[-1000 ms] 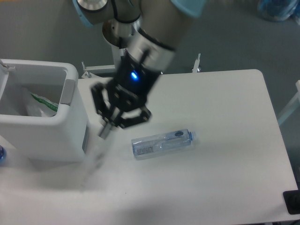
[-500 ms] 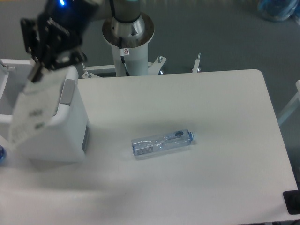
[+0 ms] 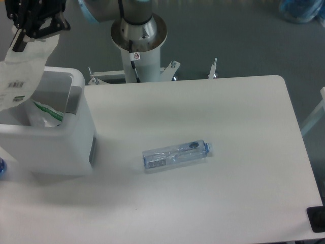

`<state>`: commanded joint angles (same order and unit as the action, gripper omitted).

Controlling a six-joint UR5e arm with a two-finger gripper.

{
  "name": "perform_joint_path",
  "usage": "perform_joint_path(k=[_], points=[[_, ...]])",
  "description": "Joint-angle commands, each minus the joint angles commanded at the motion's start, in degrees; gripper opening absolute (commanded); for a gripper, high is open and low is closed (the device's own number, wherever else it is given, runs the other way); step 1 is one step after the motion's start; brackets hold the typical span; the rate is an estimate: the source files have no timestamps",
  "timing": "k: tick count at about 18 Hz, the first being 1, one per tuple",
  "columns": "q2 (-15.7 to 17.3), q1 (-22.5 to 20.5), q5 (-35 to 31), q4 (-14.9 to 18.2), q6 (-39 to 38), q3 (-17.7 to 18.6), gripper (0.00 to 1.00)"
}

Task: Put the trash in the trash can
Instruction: 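Lift the bag and carry it over the white trash bin, then open the gripper to drop the bag into the bin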

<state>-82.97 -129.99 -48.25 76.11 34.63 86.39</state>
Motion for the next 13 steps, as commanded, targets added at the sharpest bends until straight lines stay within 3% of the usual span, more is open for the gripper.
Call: perform_joint_path(k=[12, 13], points=[[0.6, 0.7, -3.1, 0.0, 4.7, 5.2, 0.00], [0.6, 0.9, -3.2, -0.1, 4.8, 5.4, 0.13]])
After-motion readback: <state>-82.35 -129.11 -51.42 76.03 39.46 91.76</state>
